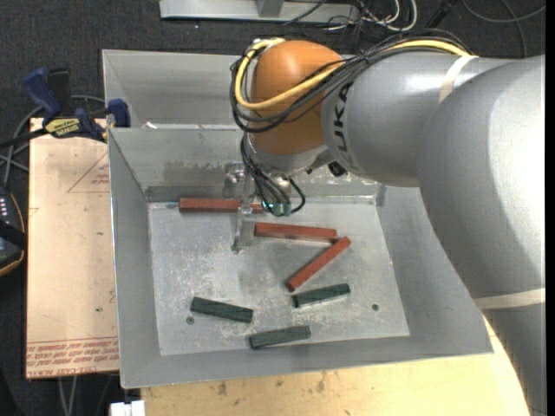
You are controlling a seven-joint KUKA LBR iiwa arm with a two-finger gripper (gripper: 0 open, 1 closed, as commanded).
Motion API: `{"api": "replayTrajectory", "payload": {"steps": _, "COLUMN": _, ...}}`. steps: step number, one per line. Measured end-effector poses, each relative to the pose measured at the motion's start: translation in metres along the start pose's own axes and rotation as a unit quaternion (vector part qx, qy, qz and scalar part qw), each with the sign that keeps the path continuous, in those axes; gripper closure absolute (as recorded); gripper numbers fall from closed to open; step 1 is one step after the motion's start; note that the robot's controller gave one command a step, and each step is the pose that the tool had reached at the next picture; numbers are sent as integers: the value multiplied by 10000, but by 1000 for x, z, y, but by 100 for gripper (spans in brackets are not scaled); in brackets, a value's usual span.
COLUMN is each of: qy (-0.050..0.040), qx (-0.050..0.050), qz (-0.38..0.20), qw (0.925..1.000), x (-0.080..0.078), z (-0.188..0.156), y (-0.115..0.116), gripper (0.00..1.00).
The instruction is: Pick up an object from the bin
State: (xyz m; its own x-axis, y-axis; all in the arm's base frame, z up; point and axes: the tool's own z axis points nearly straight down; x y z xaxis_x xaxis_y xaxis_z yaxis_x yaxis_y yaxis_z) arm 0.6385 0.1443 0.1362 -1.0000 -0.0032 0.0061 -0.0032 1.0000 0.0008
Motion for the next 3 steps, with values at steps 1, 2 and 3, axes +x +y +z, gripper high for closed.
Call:
{"api": "replayTrajectory", "payload": {"steps": 1, "qy": -38, "qx": 4, "qz": 1515, "qw": 9884, "x": -11, "z": 3, "y": -63, "gripper": 0}}
{"api": "replayTrajectory", "payload": {"steps": 2, "qy": -8, "qx": 10, "qz": 1353, "qw": 9908, "x": -3, "z": 70, "y": -110, "gripper": 0}}
{"api": "replayTrajectory", "payload": {"steps": 3, "qy": -46, "qx": -7, "qz": 1338, "qw": 9910, "x": -5, "z": 65, "y": -106, "gripper": 100}}
